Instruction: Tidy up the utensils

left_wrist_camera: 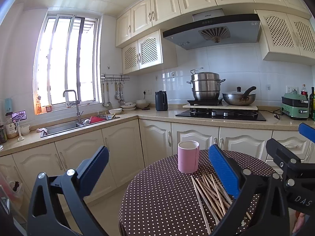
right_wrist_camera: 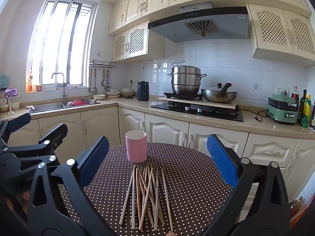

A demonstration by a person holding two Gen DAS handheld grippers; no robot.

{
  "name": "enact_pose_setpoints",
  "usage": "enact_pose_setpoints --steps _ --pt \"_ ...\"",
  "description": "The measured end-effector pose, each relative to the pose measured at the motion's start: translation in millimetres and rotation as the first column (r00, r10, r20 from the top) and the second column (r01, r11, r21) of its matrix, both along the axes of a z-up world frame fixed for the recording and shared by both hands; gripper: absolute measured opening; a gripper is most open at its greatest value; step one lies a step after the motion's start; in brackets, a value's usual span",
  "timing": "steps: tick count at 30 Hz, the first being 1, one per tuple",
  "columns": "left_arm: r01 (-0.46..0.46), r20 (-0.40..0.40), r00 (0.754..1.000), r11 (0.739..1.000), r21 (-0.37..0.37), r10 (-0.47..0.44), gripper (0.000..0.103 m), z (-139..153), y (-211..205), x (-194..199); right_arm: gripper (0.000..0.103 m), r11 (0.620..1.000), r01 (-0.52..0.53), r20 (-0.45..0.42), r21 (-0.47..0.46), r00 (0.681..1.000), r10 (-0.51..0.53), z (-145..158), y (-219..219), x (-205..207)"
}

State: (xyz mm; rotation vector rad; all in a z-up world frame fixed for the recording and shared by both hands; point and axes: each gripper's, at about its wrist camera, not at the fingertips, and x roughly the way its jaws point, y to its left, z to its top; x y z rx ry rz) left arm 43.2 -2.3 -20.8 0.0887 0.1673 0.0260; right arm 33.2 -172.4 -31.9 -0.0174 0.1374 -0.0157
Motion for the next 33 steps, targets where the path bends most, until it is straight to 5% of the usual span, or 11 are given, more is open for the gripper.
enact_pose_setpoints --steps 19,28,33 --pt "0.002 -0.007 1.000 1.000 -0.008 -0.002 0.099 -14 -1 13 0.097 1.000 0.002 -0.018 -0.022 1.000 -0.002 -13 1 11" --pt "0.057 -0.128 0.990 0.998 0.012 -0.055 0.099 -36 -8 49 0.097 0.999 0.000 -0.101 -0.053 0.995 -0.005 -32 -5 40" --pt "0.142 -0.271 0.952 0.989 -0.026 -0.144 0.099 -54 -11 87 0.097 0.997 -0.007 -0.163 -0.078 0.987 -0.006 -47 -11 64"
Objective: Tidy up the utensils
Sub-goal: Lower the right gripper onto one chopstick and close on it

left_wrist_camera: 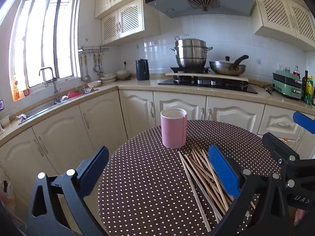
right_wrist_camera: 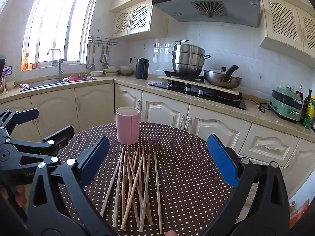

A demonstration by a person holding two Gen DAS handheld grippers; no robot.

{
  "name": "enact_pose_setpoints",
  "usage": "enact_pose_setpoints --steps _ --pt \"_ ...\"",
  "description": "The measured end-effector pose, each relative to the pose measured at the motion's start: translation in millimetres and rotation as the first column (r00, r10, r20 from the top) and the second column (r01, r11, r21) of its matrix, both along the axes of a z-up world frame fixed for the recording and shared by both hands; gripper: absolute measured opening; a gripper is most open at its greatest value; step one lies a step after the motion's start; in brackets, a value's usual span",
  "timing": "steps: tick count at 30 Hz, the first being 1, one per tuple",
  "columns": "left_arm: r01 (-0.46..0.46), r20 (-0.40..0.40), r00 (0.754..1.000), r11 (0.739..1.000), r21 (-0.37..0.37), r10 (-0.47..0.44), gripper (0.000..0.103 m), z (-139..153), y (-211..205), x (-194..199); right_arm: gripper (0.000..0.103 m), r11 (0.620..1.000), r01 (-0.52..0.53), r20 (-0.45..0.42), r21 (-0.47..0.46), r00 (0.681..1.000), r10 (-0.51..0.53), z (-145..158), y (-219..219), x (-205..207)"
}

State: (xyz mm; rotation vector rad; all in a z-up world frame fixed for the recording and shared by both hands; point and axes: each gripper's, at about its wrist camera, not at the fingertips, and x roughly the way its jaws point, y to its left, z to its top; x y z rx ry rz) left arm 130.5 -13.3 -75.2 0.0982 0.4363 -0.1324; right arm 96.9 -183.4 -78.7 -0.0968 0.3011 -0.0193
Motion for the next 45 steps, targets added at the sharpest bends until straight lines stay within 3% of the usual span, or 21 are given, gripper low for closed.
enact_pose_setpoints --steps 3,7,11,15,18,20,26,31,38,41,45 --pt "0.041 -0.137 0.989 0.998 -0.046 -0.047 0.099 -19 2 33 0.095 0.999 -0.011 -0.077 -0.030 0.997 0.009 -11 -7 23" --pt "0.062 -0.322 0.943 0.996 -0.068 -0.081 0.099 -51 0 78 0.084 0.999 -0.030 -0.210 -0.019 0.977 0.026 -28 -24 64" --pt "0.058 -0.455 0.886 0.994 -0.089 -0.092 0.099 -82 -9 111 0.072 0.997 -0.072 -0.357 0.021 0.931 0.074 -54 -35 100" --pt "0.049 -0.574 0.812 0.992 -0.117 -0.107 0.086 -111 -17 130 0.058 0.990 -0.110 -0.479 0.093 0.866 0.141 -80 -46 124" --pt "0.032 -0.623 0.779 0.996 -0.081 -0.076 0.078 -127 -23 139 0.054 0.982 -0.128 -0.532 0.142 0.827 0.185 -93 -52 131" --pt "0.026 -0.643 0.761 0.995 -0.099 -0.084 0.075 -133 -26 141 0.054 0.976 -0.130 -0.554 0.175 0.806 0.207 -99 -57 134" --pt "0.033 -0.652 0.756 0.999 -0.041 -0.052 0.075 -144 -39 146 0.054 0.963 -0.153 -0.594 0.222 0.762 0.258 -106 -64 141" --pt "0.063 -0.675 0.738 0.995 0.072 0.002 0.076 -148 -65 163 0.054 0.960 -0.167 -0.628 0.227 0.728 0.275 -110 -62 147" --pt "0.065 -0.681 0.732 0.995 0.076 0.004 0.076 -153 -70 188 0.054 0.956 -0.181 -0.660 0.231 0.693 0.290 -110 -63 158" --pt "0.072 -0.677 0.736 0.995 0.075 -0.002 0.070 -149 -60 192 0.051 0.953 -0.180 -0.683 0.244 0.666 0.301 -112 -67 171" --pt "0.068 -0.670 0.743 0.995 0.071 -0.002 0.052 -146 -47 189 0.045 0.955 -0.174 -0.721 0.240 0.627 0.296 -116 -69 187"
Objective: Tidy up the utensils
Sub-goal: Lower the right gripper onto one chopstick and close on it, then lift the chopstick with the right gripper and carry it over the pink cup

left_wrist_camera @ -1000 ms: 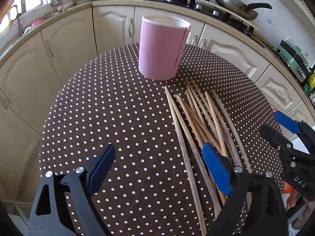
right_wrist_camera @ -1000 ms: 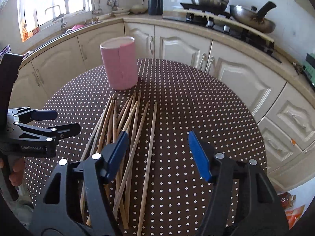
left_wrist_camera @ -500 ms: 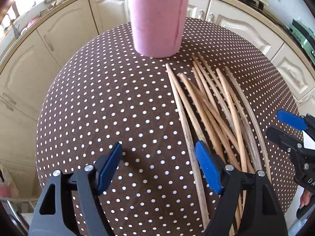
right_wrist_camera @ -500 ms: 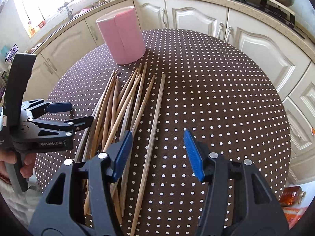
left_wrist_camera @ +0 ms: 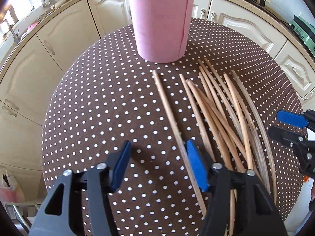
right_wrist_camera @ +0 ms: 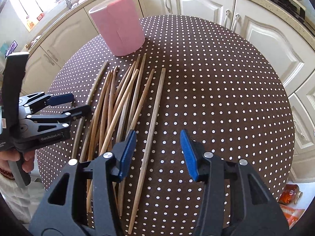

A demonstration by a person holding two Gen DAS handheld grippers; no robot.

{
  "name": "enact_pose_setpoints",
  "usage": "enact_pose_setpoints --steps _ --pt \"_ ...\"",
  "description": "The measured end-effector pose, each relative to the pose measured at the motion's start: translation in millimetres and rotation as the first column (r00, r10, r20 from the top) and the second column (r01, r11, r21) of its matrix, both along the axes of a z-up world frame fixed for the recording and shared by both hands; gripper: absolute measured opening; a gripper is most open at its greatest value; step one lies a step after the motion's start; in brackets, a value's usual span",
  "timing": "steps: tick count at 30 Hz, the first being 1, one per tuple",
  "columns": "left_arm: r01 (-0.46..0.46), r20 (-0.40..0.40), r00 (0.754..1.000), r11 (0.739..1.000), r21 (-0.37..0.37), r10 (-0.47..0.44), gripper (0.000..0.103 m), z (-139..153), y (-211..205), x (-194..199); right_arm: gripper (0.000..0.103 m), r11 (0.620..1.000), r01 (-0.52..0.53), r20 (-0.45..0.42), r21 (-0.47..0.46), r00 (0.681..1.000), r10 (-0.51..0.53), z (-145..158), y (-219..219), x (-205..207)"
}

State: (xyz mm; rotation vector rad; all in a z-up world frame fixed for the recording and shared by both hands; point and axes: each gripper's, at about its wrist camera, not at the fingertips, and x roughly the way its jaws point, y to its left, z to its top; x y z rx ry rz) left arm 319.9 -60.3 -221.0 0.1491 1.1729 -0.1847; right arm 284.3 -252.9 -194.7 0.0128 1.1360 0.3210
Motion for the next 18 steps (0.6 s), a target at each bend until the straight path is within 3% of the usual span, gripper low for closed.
enact_pose_setpoints --steps 5,7,8,11,14,15,18 --pt "-0.003 -0.007 1.000 1.000 -0.002 0.003 0.033 2 9 2 0.039 0.999 -0.019 -0.068 -0.043 0.998 0.016 -10 8 17" --pt "0.003 -0.006 1.000 1.000 -0.008 -0.003 0.016 3 11 3 0.037 0.997 -0.029 -0.083 -0.074 0.996 0.023 -13 15 25" --pt "0.003 -0.006 1.000 1.000 -0.014 -0.003 0.013 3 14 2 0.035 0.995 -0.032 -0.084 -0.093 0.996 0.024 -13 22 30" --pt "-0.001 -0.009 1.000 0.999 -0.041 0.001 0.008 3 21 6 0.030 0.988 -0.044 -0.099 -0.146 0.995 0.030 -15 35 43" --pt "-0.013 -0.012 1.000 0.993 -0.114 0.012 0.005 2 34 8 0.018 0.978 -0.045 -0.093 -0.203 0.995 0.027 -16 50 51" --pt "-0.011 -0.011 1.000 0.991 -0.134 0.010 0.005 2 41 8 0.010 0.978 -0.044 -0.091 -0.205 0.996 0.025 -17 52 53" --pt "-0.021 -0.011 1.000 0.981 -0.191 0.019 0.005 2 55 6 0.007 0.982 -0.029 -0.088 -0.186 0.996 0.013 -17 65 58"
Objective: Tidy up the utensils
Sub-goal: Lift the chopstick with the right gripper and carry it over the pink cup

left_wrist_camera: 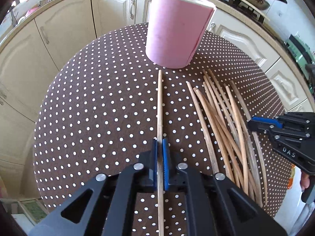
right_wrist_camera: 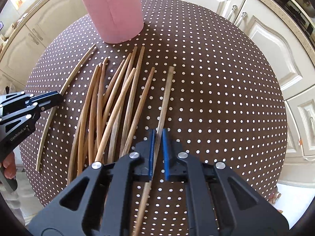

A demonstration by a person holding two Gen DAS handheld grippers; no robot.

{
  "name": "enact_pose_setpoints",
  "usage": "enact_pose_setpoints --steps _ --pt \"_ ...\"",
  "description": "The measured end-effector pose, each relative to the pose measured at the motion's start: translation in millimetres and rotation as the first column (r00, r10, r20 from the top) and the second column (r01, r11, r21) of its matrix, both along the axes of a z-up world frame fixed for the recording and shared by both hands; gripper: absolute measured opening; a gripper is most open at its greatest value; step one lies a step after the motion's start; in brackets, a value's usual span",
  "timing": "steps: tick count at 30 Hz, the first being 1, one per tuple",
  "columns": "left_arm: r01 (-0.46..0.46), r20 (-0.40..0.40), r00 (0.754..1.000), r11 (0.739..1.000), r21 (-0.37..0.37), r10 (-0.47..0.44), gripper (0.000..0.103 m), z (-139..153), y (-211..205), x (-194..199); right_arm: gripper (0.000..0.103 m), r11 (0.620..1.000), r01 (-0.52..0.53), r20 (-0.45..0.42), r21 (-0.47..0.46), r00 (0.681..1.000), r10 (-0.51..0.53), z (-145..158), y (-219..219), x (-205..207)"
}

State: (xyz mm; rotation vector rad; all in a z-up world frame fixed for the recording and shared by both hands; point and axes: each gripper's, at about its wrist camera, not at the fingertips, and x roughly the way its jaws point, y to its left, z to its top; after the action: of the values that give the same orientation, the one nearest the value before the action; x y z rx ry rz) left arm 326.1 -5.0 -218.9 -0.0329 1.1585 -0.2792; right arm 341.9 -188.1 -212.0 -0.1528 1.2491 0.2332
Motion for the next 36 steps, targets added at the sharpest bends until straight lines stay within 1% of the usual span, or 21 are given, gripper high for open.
enact_pose_setpoints --steps 3,5,7,11,14,17,20,22,24,25,27,29,32,34,36 --pt "0.002 0.033 0.999 0.999 -0.048 0.000 0.005 7 12 -7 0.006 0.999 0.023 0.020 0.027 1.000 -0.023 1 -3 -1" --pt "0.009 0.065 0.998 0.997 -0.072 -0.004 0.005 16 16 -13 0.006 0.999 0.036 0.048 0.032 0.998 -0.037 9 -7 -5" --pt "0.021 0.109 0.994 0.996 -0.091 -0.011 0.005 27 21 -22 0.006 0.997 0.046 0.082 0.058 0.995 -0.050 17 -13 -11" --pt "0.054 0.220 0.975 0.988 -0.143 -0.021 0.005 63 25 -40 0.006 0.990 0.038 0.180 0.137 0.982 -0.063 49 -12 -23" --pt "0.085 0.311 0.950 0.982 -0.169 -0.029 0.005 93 15 -50 0.006 0.982 0.012 0.272 0.187 0.960 -0.063 82 -8 -35" --pt "0.114 0.409 0.912 0.976 -0.188 -0.028 0.005 121 13 -58 0.006 0.975 -0.021 0.355 0.221 0.933 -0.060 115 -8 -48" --pt "0.133 0.482 0.876 0.971 -0.200 -0.021 0.005 145 2 -58 0.006 0.968 -0.066 0.432 0.240 0.901 -0.046 151 -6 -59" --pt "0.135 0.536 0.844 0.972 -0.191 -0.012 0.005 160 -3 -60 0.006 0.963 -0.097 0.481 0.253 0.876 -0.039 173 -8 -60" --pt "0.129 0.578 0.816 0.972 -0.198 0.010 0.005 169 -11 -52 0.006 0.959 -0.112 0.520 0.260 0.853 -0.042 194 -6 -55" --pt "0.125 0.603 0.797 0.972 -0.201 0.022 0.005 175 -14 -50 0.006 0.958 -0.116 0.538 0.264 0.841 -0.047 198 -4 -53" --pt "0.112 0.659 0.750 0.971 -0.212 0.057 0.005 184 -18 -47 0.006 0.954 -0.125 0.575 0.272 0.816 -0.057 206 1 -44" --pt "0.102 0.695 0.713 0.968 -0.231 0.091 0.005 195 -21 -36 0.006 0.947 -0.131 0.599 0.292 0.797 -0.074 217 3 -37" --pt "0.073 0.735 0.665 0.967 -0.243 0.135 0.005 204 -27 -10 0.006 0.943 -0.139 0.645 0.304 0.758 -0.097 228 9 -23" --pt "0.061 0.762 0.627 0.965 -0.256 0.163 0.005 206 -28 4 0.006 0.939 -0.143 0.670 0.312 0.734 -0.110 236 12 -8" --pt "0.048 0.777 0.597 0.958 -0.282 0.198 0.006 208 -26 17 0.006 0.941 -0.142 0.700 0.307 0.704 -0.122 241 19 1"
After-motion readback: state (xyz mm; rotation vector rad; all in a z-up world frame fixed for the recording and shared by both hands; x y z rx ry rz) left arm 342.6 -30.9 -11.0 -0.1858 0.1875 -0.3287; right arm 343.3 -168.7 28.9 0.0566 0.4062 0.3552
